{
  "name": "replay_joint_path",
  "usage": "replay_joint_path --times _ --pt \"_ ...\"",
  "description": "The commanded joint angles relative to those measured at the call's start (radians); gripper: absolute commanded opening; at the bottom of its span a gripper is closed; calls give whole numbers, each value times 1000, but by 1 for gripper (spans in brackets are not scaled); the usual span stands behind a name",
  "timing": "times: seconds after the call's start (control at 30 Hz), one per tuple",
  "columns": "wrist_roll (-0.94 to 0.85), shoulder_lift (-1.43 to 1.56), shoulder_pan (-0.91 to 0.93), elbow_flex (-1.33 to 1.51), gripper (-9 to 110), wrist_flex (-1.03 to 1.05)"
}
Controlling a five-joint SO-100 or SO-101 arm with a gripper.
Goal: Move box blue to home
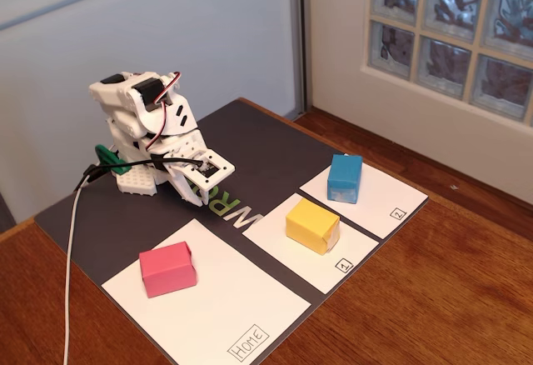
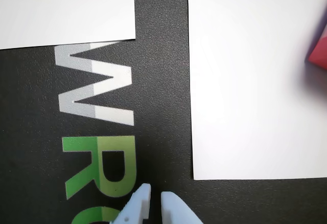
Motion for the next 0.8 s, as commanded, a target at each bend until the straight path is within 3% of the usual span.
replay_joint_path --times 0.0,0.37,0.67,0.77 --pt "2 51 8 6 2 44" --pt "-80 23 77 6 1 3" --pt "161 43 -126 -63 1 -98" --pt "215 -97 -196 -137 1 -186"
